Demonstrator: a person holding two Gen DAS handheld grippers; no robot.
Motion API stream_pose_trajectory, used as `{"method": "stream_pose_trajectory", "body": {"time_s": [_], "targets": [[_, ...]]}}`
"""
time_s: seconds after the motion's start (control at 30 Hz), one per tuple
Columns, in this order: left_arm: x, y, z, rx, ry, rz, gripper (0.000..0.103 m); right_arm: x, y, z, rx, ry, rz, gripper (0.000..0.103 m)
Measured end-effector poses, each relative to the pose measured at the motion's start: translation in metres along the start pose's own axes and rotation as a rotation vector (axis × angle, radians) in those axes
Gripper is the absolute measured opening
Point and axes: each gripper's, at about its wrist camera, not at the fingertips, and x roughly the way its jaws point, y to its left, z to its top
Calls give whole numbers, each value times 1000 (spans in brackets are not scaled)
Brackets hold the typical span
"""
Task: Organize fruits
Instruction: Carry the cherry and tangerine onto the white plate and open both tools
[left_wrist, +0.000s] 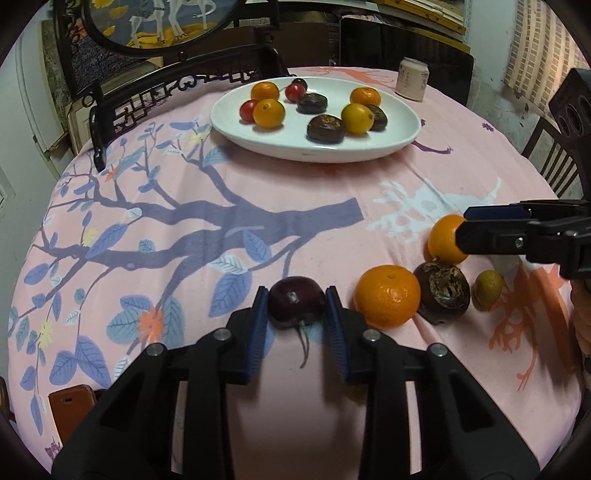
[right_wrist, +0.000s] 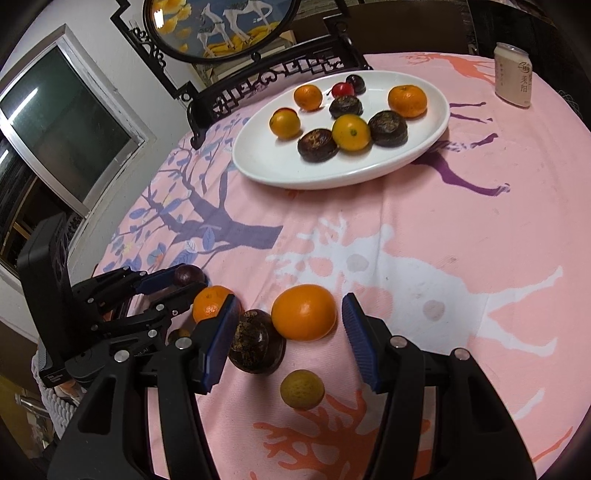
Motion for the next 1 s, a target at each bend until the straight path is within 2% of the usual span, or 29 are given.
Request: {"method": "stream_pose_trajectory", "body": {"time_s": [0.17, 0.2, 0.27, 0.4, 0.5, 0.6, 0.77, 1.0], "targets": [[1, -3, -1, 18, -2, 0, 31, 9, -1, -2, 1, 27, -11, 57], [0, -3, -1, 14, -3, -4, 31, 11, -2, -2, 6, 32, -5, 49], [-2, -1, 0, 4, -12, -7, 31, 12, -4, -3, 11, 32, -16, 42], [-5, 2, 1, -12, -30, -10, 31, 8, -10, -2, 44, 24, 6, 40], [-10, 6, 5, -32, -47, -14, 31, -2, -9, 2, 45, -23, 5, 40], [-17, 9, 20, -49, -71, -10, 31, -17, -12, 9, 68, -74, 21, 40], [-16, 6, 68, -35, -102, 28, 31, -29, -20, 41, 106, -125, 10, 40], [26, 9, 122, -109, -85, 12, 31, 0, -24, 88, 105, -124, -64, 40]]}}
